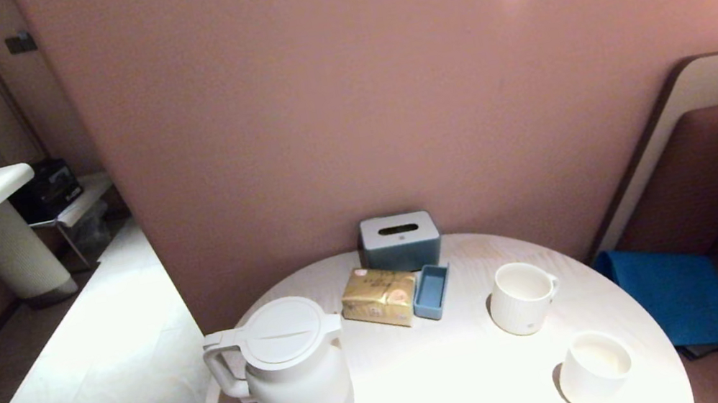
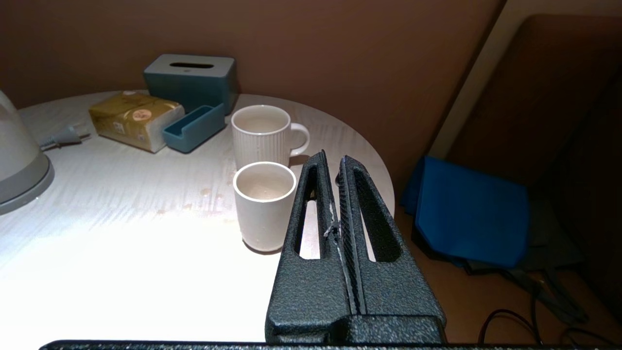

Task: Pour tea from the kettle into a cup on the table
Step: Pick up the kettle

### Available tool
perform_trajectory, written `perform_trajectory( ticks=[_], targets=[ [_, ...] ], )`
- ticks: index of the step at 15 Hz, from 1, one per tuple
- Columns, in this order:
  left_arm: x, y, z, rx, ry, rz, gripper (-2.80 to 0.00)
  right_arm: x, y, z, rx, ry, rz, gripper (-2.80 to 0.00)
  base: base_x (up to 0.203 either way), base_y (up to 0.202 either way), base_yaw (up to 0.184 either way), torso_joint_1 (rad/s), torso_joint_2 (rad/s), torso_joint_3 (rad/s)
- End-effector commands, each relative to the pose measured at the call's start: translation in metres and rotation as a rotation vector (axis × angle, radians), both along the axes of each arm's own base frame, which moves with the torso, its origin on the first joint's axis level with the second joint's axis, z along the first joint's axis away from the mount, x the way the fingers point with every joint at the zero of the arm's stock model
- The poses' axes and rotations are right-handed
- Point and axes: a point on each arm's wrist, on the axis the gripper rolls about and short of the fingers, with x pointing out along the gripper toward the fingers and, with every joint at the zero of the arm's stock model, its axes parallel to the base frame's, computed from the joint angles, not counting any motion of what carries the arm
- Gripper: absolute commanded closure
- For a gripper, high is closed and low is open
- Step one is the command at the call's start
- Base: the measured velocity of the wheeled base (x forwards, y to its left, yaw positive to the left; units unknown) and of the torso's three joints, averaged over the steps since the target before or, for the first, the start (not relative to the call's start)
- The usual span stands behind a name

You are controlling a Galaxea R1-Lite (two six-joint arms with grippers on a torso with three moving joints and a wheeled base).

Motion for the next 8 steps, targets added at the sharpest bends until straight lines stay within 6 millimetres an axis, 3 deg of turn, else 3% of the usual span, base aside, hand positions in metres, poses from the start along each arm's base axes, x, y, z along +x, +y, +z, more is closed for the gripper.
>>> perform_trajectory(
  ticks=[1,8],
  targets=[
    [0.0000,0.0000,0.0000,0.001,0.000,0.000,0.00,0.0001,0.0000,0.0000,-0.001,0.001,0.001,0.00,0.000,0.000,0.000,0.000,0.00,0.000],
    [0.0000,0.0000,0.0000,0.001,0.000,0.000,0.00,0.0001,0.0000,0.0000,-0.001,0.001,0.001,0.00,0.000,0.000,0.000,0.000,0.00,0.000]
  ],
)
